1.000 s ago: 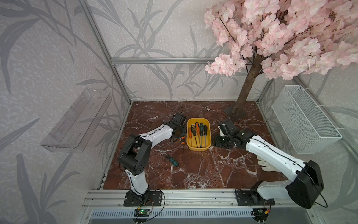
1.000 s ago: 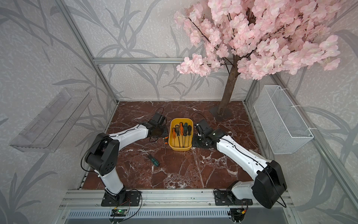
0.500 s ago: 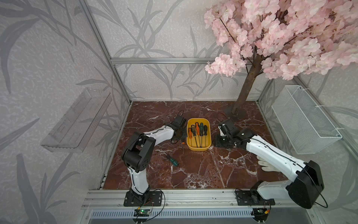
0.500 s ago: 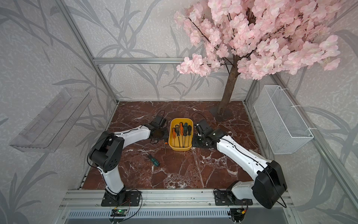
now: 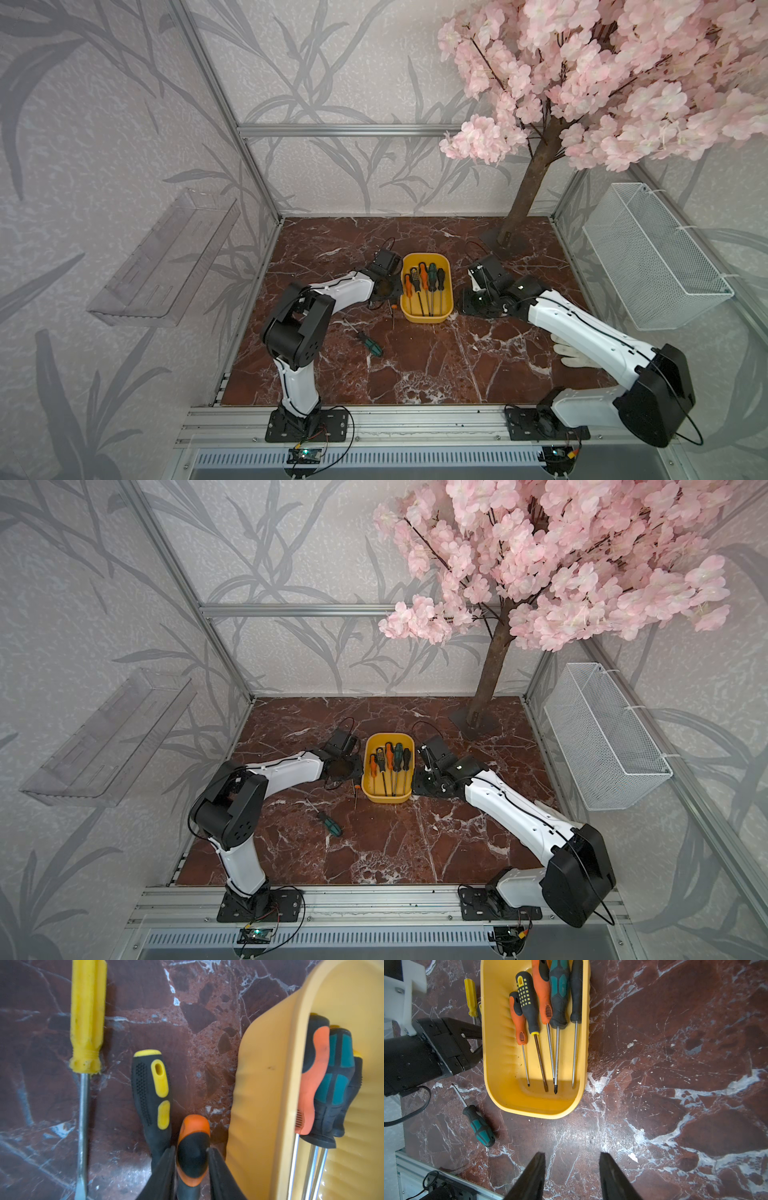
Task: Put the screwdriver on the desktop into the storage box
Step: Pick up the screwdriver from the center of the board.
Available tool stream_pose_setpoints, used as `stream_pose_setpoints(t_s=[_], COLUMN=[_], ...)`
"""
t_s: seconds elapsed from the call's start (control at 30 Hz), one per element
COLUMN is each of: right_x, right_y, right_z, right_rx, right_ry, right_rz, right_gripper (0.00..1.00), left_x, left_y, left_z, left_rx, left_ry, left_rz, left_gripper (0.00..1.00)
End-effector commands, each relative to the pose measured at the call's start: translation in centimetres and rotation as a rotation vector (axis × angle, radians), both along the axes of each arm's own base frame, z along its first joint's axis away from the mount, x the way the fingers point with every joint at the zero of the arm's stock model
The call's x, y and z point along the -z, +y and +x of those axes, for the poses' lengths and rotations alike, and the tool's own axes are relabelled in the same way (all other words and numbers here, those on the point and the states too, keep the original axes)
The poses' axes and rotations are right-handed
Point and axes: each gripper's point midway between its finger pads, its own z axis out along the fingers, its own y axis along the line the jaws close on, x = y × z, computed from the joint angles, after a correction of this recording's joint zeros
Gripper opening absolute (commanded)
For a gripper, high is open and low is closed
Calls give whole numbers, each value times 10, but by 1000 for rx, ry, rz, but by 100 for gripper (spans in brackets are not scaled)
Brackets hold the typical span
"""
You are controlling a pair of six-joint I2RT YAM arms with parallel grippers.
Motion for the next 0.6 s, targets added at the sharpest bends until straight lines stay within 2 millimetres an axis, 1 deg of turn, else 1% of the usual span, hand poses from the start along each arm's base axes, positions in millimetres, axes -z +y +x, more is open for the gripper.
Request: stream_pose_setpoints(t_s=[0.0,0.23,0.27,0.33,0.37,0.5,0.57], right_x=[-1,0,0,2,2,2,2], right_y=[-2,-3,-3,-3,-3,-3,-3], right_z=[-2,-4,-4,-5,-5,-7,-7], right_rx=[5,9,10,12,12,15,16], right_ry=[-11,-7,-7,-5,-5,-4,-7], right_rz=[-2,1,3,7,8,14,14], right_gripper=[46,46,46,46,46,46,46], left_x=[13,15,16,15,15,17,19], left_y=[8,5,6,6,6,5,5], left_z=[-21,-30,-31,-33,-34,-37,-38], left_rx=[-2,6,4,6,6,12,12], left_ry=[69,77,78,76,76,81,86], left_rz=[30,36,39,41,43,46,50], left_gripper=[31,31,32,39,39,39,35])
